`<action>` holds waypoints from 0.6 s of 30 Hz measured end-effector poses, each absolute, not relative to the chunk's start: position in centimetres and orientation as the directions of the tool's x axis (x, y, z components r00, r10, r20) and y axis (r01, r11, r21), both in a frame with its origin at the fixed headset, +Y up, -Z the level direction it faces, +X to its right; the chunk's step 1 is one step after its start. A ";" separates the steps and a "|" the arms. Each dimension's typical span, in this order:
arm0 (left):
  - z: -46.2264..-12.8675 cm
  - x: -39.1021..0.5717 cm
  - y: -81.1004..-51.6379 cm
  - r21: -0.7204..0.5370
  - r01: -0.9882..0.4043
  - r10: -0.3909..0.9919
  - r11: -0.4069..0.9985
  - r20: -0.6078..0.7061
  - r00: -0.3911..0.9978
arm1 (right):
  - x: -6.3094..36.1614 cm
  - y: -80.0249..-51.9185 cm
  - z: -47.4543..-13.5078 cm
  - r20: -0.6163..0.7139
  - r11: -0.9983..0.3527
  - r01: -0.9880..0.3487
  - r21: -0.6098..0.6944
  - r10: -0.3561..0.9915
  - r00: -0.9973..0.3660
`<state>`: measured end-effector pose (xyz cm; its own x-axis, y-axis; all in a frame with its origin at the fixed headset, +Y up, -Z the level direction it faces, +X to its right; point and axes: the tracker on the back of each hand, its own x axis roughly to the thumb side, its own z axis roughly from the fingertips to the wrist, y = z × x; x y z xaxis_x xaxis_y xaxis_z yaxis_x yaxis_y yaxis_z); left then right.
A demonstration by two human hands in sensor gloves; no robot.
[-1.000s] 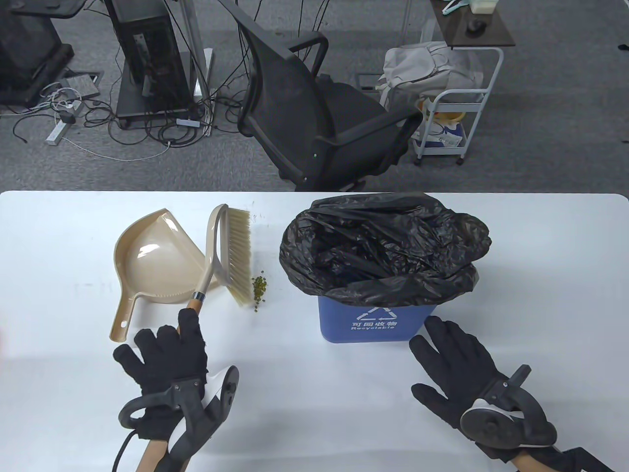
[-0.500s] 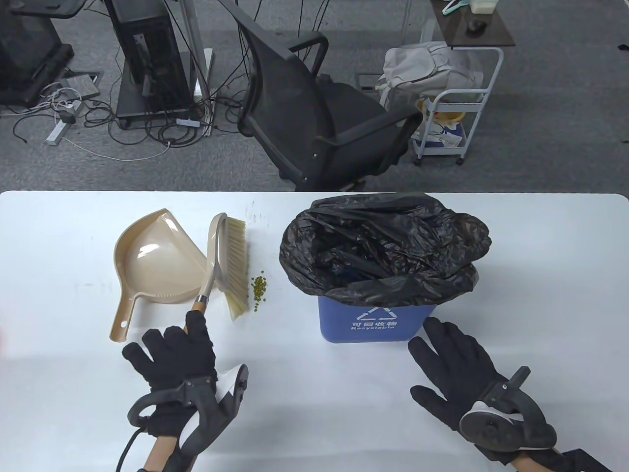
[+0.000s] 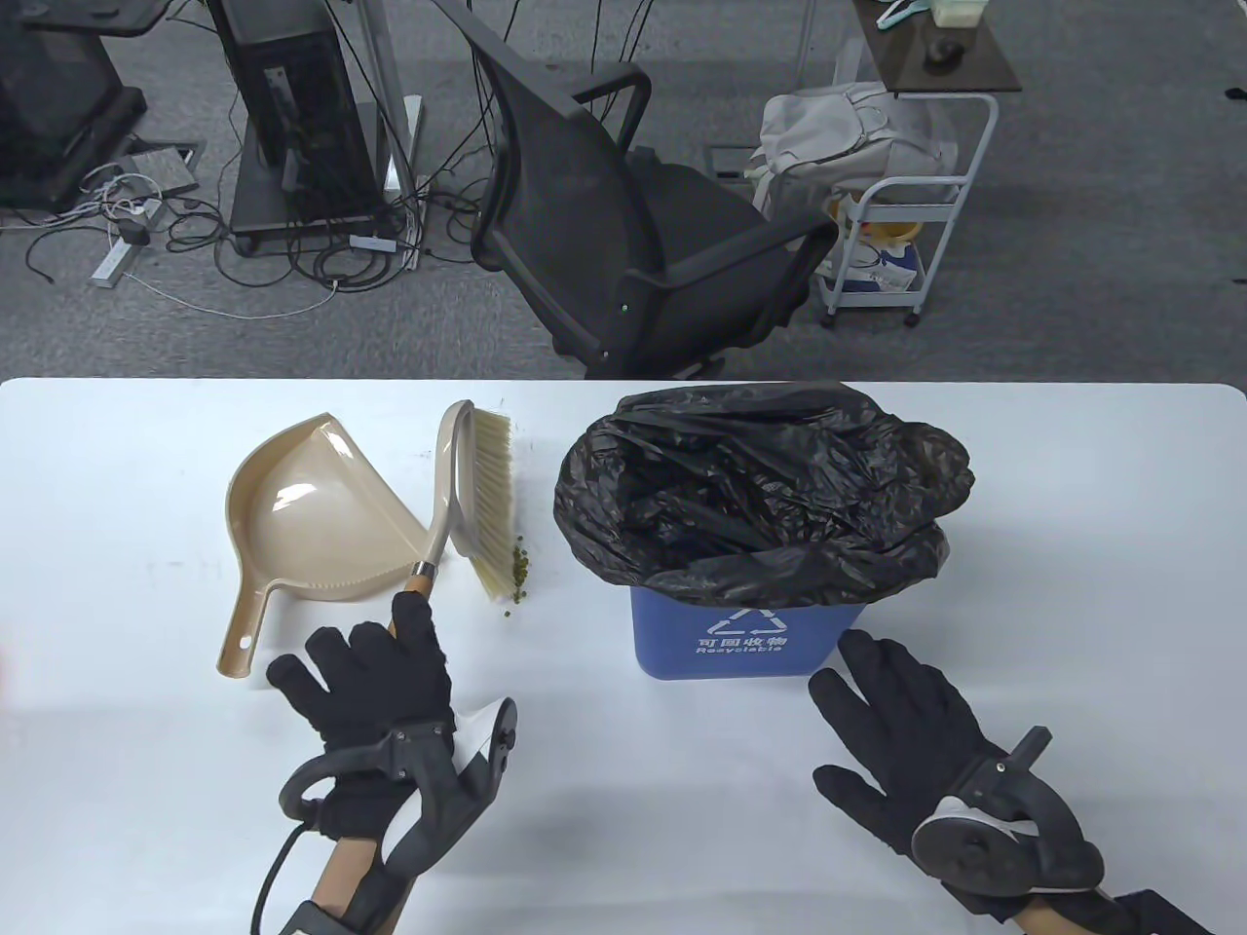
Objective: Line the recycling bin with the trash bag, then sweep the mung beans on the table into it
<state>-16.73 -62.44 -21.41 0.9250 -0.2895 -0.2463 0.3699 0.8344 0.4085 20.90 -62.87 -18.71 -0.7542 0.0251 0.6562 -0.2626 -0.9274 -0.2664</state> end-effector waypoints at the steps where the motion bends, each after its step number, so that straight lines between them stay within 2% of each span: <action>1: -21.2 -16.8 -62.2 0.417 0.356 -0.275 0.836 -0.243 0.930 | 20.9 -62.9 -18.7 0.656 -0.928 -0.262 -0.266 0.025 -0.754; 9: -19.9 -16.3 -61.4 0.442 0.263 -0.191 0.857 -0.200 0.961 | 20.8 -63.0 -18.8 0.654 -0.929 -0.259 -0.263 0.025 -0.756; 18: -18.9 -15.1 -63.3 0.437 0.225 -0.176 0.871 -0.149 0.973 | 19.8 -63.4 -18.7 0.665 -0.937 -0.242 -0.253 0.013 -0.747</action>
<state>-15.05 -63.30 -18.90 0.9729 -0.1762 -0.1495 0.2249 0.8707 0.4373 19.78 -63.40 -18.75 -0.7469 0.0129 0.6648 -0.2418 -0.9367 -0.2534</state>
